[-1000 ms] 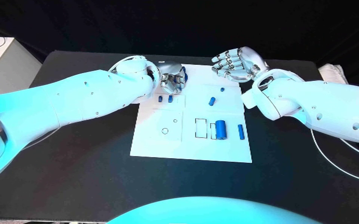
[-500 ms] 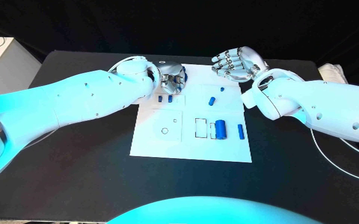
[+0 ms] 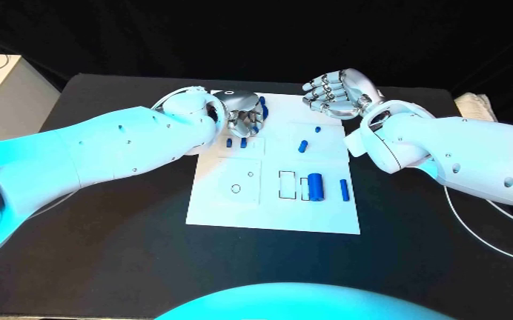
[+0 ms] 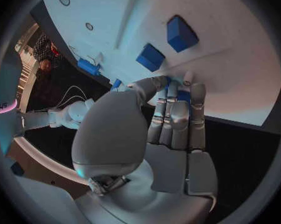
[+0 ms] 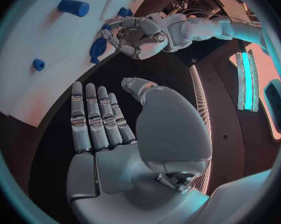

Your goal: Assemble the parts on the task board

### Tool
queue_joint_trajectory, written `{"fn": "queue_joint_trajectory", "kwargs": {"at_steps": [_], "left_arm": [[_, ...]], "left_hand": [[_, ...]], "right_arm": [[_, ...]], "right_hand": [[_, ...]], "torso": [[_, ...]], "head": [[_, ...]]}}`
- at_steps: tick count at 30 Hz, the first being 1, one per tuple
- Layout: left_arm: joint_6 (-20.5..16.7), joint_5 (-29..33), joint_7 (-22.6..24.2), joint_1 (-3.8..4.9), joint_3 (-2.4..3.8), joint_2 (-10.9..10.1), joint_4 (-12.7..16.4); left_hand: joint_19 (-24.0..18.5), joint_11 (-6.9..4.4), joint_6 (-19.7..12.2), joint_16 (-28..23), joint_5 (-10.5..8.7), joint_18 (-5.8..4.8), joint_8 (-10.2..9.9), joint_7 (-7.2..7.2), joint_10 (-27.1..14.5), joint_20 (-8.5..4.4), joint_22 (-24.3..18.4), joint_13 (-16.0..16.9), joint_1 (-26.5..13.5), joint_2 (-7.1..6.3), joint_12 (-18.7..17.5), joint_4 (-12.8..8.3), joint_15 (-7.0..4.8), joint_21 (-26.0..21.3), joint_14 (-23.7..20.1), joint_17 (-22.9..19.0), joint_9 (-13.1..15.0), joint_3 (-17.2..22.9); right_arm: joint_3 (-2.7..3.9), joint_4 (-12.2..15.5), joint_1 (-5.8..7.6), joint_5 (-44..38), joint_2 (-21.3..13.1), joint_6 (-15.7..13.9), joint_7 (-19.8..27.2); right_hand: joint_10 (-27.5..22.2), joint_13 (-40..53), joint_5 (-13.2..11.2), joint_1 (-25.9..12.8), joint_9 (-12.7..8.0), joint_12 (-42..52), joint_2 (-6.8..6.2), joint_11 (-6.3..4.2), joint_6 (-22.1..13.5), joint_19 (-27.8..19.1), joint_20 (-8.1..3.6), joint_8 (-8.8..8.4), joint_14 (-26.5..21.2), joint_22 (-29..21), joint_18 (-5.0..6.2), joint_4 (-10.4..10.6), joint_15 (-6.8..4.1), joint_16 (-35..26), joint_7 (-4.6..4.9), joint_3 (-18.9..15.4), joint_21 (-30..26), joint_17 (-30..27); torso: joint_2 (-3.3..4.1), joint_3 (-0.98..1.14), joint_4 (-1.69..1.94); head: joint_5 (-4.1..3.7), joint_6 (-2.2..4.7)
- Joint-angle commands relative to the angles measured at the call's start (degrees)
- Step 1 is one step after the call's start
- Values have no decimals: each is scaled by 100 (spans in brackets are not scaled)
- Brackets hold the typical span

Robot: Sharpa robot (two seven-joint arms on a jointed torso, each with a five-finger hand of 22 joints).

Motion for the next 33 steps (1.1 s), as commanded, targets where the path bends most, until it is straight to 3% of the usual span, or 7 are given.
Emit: {"fn": "queue_joint_trajectory", "kwargs": {"at_steps": [1, 7, 14, 19, 25, 33], "left_arm": [[-267, 104, 144, -25, -14, -47, 43], [-360, 276, 204, -24, 45, -168, 178], [-284, 683, 226, -22, 240, -399, 423], [-126, 934, 208, -19, 334, -602, 575], [137, 1061, 173, -18, 378, -794, 682], [532, 880, 62, -17, 391, -933, 630]], "left_hand": [[60, -10, 49, 38, 9, 42, 10, -5, 67, -9, 33, 14, -38, 21, -37, 9, 2, 39, 67, 47, 17, 22], [66, -11, 53, 41, 9, 41, 9, -6, 73, -11, 36, 16, -42, 21, -42, 10, 1, 40, 78, 64, 19, 22], [82, -10, 59, 43, 9, 39, 5, -3, 83, -15, 45, 18, -55, 20, -56, 12, 0, 46, 91, 72, 24, 22], [95, -9, 61, 42, 8, 36, -1, 0, 88, -17, 52, 20, -69, 15, -70, 15, 1, 49, 97, 71, 27, 18], [93, -7, 59, 39, 11, 37, -7, 2, 87, -18, 45, 20, -76, 17, -84, 17, 2, 44, 96, 60, 28, 19], [93, 0, 56, 29, 16, 36, -22, 9, 85, -20, 33, 20, -93, 32, -120, 28, 6, 36, 92, 40, 33, 28]], "right_arm": [[2, 3, -2, -15, 4, 82, 29], [2, -1, -2, -15, 7, 90, 29], [2, -6, -2, -15, 1, 97, 26], [2, -10, -2, -15, -12, 98, 23], [2, -18, -2, -15, -28, 99, 21], [2, -15, -2, -15, -44, 100, 17]], "right_hand": [[20, -5, 32, -21, -8, -29, 64, 19, 23, -5, 11, -36, 21, -26, 82, -23, 39, -25, 231, 20, 3, -21], [20, -5, 32, -21, -8, -29, 64, 19, 23, -5, 11, -36, 21, -26, 82, -23, 39, -25, 231, 20, 3, -21], [20, -5, 32, -21, -8, -29, 64, 19, 23, -5, 11, -36, 21, -26, 82, -23, 39, -25, 231, 20, 3, -21], [20, -5, 32, -21, -8, -29, 64, 19, 23, -5, 11, -36, 21, -26, 82, -23, 39, -25, 231, 20, 3, -21], [20, -5, 32, -21, -8, -29, 64, 19, 23, -5, 11, -36, 21, -26, 82, -23, 39, -25, 231, 20, 3, -21], [20, -5, 32, -21, -8, -29, 64, 19, 23, -5, 11, -36, 21, -26, 82, -23, 39, -25, 231, 20, 3, -21]], "torso": [[0, 0, -1], [-4, -3, 5], [-8, 4, 11], [-8, 3, 13], [-1, 2, 8], [2, 5, 4]], "head": [[5, 18], [10, 34], [25, 60], [30, 64], [38, 69], [46, 62]]}}
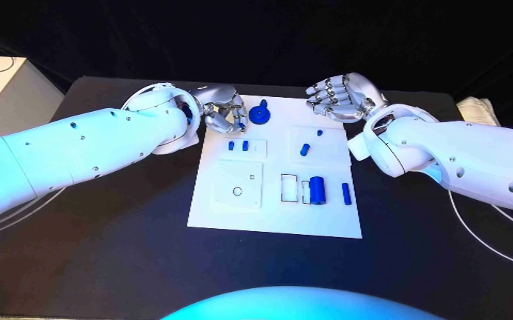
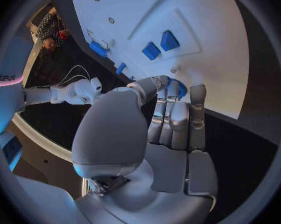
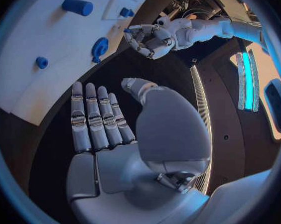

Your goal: Assemble the parts on the task board

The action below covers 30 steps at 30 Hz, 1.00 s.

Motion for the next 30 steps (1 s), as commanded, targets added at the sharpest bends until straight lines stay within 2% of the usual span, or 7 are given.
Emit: {"fn": "queue_joint_trajectory", "kwargs": {"at_steps": [1, 10, 23, 30], "left_arm": [[447, -35, -59, 4, 7, -17, -27], [547, -125, -67, 4, 6, 29, -105], [443, -208, -65, 4, 4, 114, -238], [395, -227, -77, 4, 4, 156, -289]], "left_hand": [[45, 2, 27, 8, 22, 38, 2, -1, 42, 10, -5, 2, -49, -6, -20, 7, 8, 14, 16, -9, 11, 8], [28, 5, 18, -1, 22, 42, -11, 1, 38, 10, -33, 1, -57, -6, -44, 9, 11, -2, 7, -34, 12, 11], [30, 6, 17, -2, 19, 41, -17, 2, 40, 11, -33, 2, -62, -5, -56, 11, 12, -4, 9, -28, 14, 11], [26, 7, 16, -2, 16, 42, -20, 2, 42, 11, -40, 2, -66, -5, -62, 12, 13, -9, 12, -23, 15, 9]], "right_arm": [[2, 5, -2, -16, -6, 63, 23], [2, 5, -2, -16, -2, 65, 21], [2, 11, -2, -16, 1, 67, 17], [2, 12, -2, -16, 2, 69, 15]], "right_hand": [[20, -5, 32, 2, -7, -29, 40, 20, 23, -5, 11, -36, 1, -6, 81, -23, 19, -25, 231, 20, 3, -6], [26, -6, 30, -5, -10, -35, 40, 19, 28, -1, 11, -39, 8, -31, 81, -26, 19, -32, 230, 20, 5, -25], [26, -6, 30, -5, -10, -35, 40, 19, 28, -1, 11, -39, 8, -31, 81, -26, 19, -32, 230, 20, 5, -25], [26, -6, 30, -5, -10, -35, 40, 19, 28, -1, 11, -39, 8, -31, 81, -26, 19, -32, 230, 20, 5, -25]], "torso": [[6, 2, -3], [13, 0, -15], [11, 7, -10], [12, 0, -14]], "head": [[5, -6], [15, -11], [12, -24], [6, -22]]}}
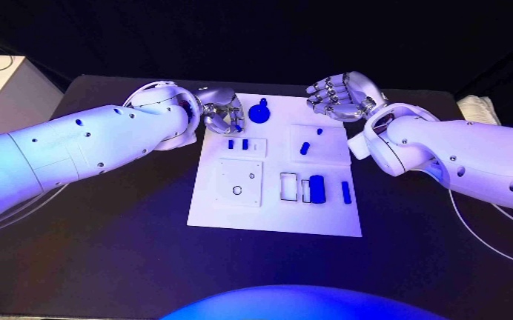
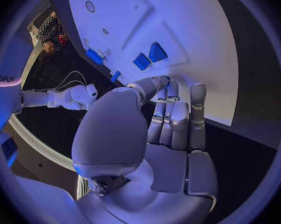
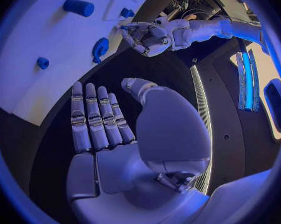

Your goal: Assemble the parts on the task board

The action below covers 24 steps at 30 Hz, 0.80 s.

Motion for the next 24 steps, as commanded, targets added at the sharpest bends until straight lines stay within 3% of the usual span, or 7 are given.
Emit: {"fn": "queue_joint_trajectory", "kwargs": {"at_steps": [1, 17, 24], "left_arm": [[-14, -66, -6, 4, 3, 31, -13], [2, -66, 9, 5, 3, 106, -35], [148, -67, -42, 5, -12, 174, -88]], "left_hand": [[26, 6, 20, -2, 18, 43, -4, 5, 43, 11, -5, 6, -54, 0, -29, 12, 13, -9, 12, 2, 7, 11], [24, 6, 18, -1, 14, 43, -10, 5, 48, 11, -12, 8, -59, -2, -42, 12, 14, -14, 20, 18, 10, 8], [3, 6, 17, -5, 6, 48, -16, 4, 49, 13, -41, 10, -69, -7, -53, 15, 15, -30, 12, -2, 12, 1]], "right_arm": [[2, 6, -2, -16, 3, 62, 19], [2, 4, -2, -19, 11, 88, -1], [2, 1, -1, -20, 9, 94, -10]], "right_hand": [[26, -6, 30, -5, -5, -34, 40, 19, 28, -1, 11, -39, 8, -5, 81, -26, 19, -32, 230, 20, 5, -6], [27, -7, 31, -9, -9, -42, 38, 19, 30, 3, 11, -45, 14, -32, 80, -31, 20, -41, 229, 20, 5, -27], [27, -7, 31, -9, -9, -42, 38, 19, 30, 3, 11, -45, 14, -32, 80, -31, 20, -41, 229, 20, 5, -27]], "torso": [[0, -4, -3], [-6, -2, 10], [1, -2, -7]], "head": [[-4, 3], [-13, -8], [-17, -3]]}}
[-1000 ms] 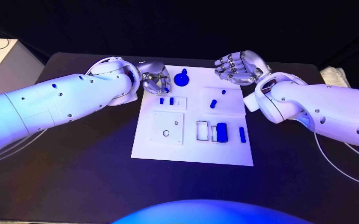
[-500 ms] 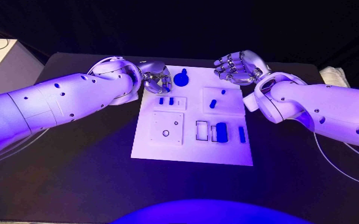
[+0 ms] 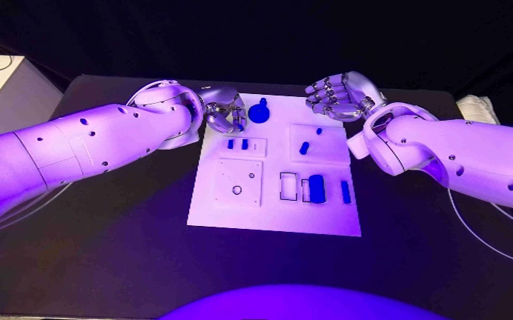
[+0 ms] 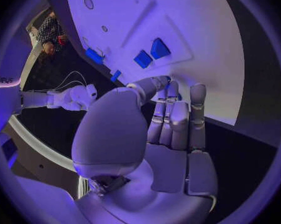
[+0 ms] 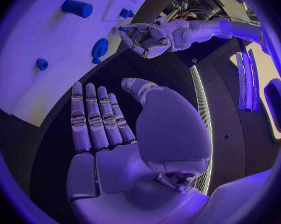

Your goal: Assemble the parts on the task board

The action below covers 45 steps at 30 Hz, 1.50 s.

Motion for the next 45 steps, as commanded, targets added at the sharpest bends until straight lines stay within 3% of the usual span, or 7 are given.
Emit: {"fn": "queue_joint_trajectory", "kwargs": {"at_steps": [1, 32, 39, 45], "left_arm": [[176, -38, -41, -4, -20, 57, -21], [407, -213, -145, -4, -70, 94, -68], [122, -174, -67, -5, -74, 88, -53], [-5, -154, -46, -5, -74, 85, -52]], "left_hand": [[-6, 6, 23, -7, 2, 50, 0, 12, 47, 14, -21, -5, -59, 9, -40, 18, 16, -38, 10, -15, 6, 0], [-19, -41, 98, 8, -55, 55, 5, -27, 140, 7, -59, 65, -78, -2, -52, -1, -10, -79, 24, 36, 58, -74], [-199, 59, -304, -80, -40, 80, -261, 60, -179, 39, -275, 109, -167, -91, -135, 32, 68, -247, -243, -330, -10, -138], [-204, 87, -398, -76, -40, 79, -327, 89, -240, 63, -289, 129, -196, -115, -127, 50, 96, -266, -269, -347, -31, -149]], "right_arm": [[2, 3, -1, -20, 0, 72, 7], [2, 4, -1, -21, -18, 99, -18], [2, -3, -1, -21, -17, 101, -19], [2, -16, -1, -21, -16, 107, -25]], "right_hand": [[28, -7, 31, -9, -10, -20, 38, 19, 30, 3, 11, -21, 13, -5, 80, -14, 20, -18, 230, 4, 5, -5], [28, -7, 31, -9, -10, -20, 38, 19, 30, 3, 11, -21, 13, -5, 80, -14, 20, -18, 230, 4, 5, -5], [28, -7, 31, -9, -10, -20, 38, 19, 30, 3, 11, -21, 13, -5, 80, -14, 20, -18, 230, 4, 5, -5], [28, -7, 31, -9, -10, -20, 38, 19, 30, 3, 11, -21, 13, -5, 80, -14, 20, -18, 230, 4, 5, -5]], "torso": [[8, 2, -8], [-8, -5, 12], [-1, -5, 3], [0, -6, -1]], "head": [[-7, 4], [-38, -8], [-27, 0], [-27, 3]]}}
